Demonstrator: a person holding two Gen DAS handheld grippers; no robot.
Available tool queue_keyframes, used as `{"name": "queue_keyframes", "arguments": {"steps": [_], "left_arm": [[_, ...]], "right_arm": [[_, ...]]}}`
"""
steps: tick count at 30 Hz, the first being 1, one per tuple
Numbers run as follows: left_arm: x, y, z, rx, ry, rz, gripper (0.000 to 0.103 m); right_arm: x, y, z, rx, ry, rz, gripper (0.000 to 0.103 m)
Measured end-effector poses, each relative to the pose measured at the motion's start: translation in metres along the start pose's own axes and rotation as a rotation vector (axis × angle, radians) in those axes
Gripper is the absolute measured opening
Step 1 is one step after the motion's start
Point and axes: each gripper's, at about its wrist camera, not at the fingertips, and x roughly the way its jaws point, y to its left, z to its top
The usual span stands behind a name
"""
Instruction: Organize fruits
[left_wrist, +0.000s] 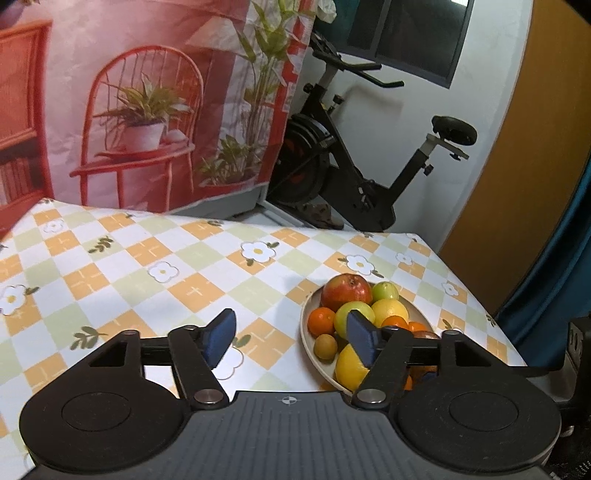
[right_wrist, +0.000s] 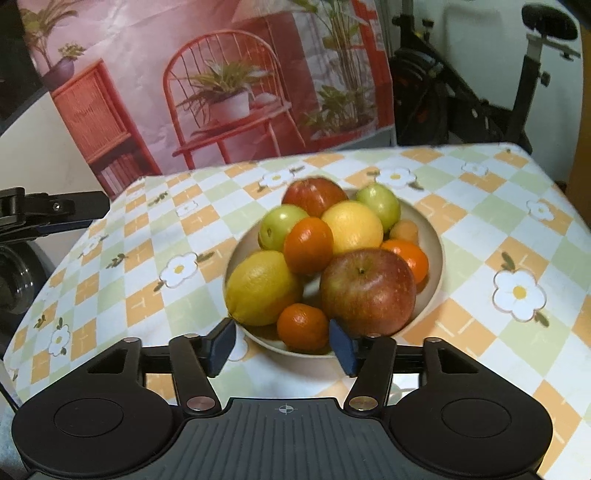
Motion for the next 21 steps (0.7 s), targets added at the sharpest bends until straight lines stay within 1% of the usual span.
{"name": "queue_keyframes", "arguments": {"steps": [1,2,3,4,5,7,9,11,13,15,18,21], "left_arm": [[-0.006,0.0,0.001,0.001,-0.007,0.002,0.077],[-0.011,0.0,0.002,0.003,-0.013,0.0,0.08],[-0.017,0.0,0.003,0.006,-0.019,0.001,0.086],[-0.024,-0.001,0.004,0.01,-0.031,0.011,0.09],[-0.031,-0.002,0.005,0.016,-0.043,0.022,0.092],[-0.046,-0.005,0.008,0.031,-0.072,0.052,0.097],[-0.061,-0.008,0.011,0.039,-0.102,0.073,0.102],[-0.076,-0.012,0.013,0.036,-0.129,0.086,0.103],[-0.092,-0.014,0.014,0.028,-0.153,0.094,0.103],[-0.107,-0.018,0.015,0.028,-0.178,0.102,0.103],[-0.13,-0.025,0.016,0.039,-0.215,0.122,0.103],[-0.155,-0.033,0.016,0.039,-0.248,0.14,0.103]], "right_arm": [[-0.005,0.002,0.001,-0.007,-0.014,-0.003,0.064],[-0.01,0.004,0.002,-0.016,-0.034,-0.009,0.072],[-0.015,0.007,0.003,-0.024,-0.053,-0.014,0.079],[-0.021,0.009,0.004,-0.032,-0.072,-0.02,0.083],[-0.027,0.012,0.006,-0.041,-0.09,-0.027,0.088],[-0.04,0.017,0.01,-0.057,-0.125,-0.026,0.094],[-0.056,0.022,0.014,-0.07,-0.175,-0.029,0.102],[-0.073,0.027,0.016,-0.071,-0.239,-0.014,0.103],[-0.09,0.032,0.018,-0.065,-0.303,-0.025,0.103],[-0.104,0.036,0.02,-0.054,-0.327,-0.032,0.103],[-0.122,0.04,0.02,-0.031,-0.35,-0.01,0.103],[-0.143,0.049,0.016,-0.034,-0.38,-0.023,0.103]]}}
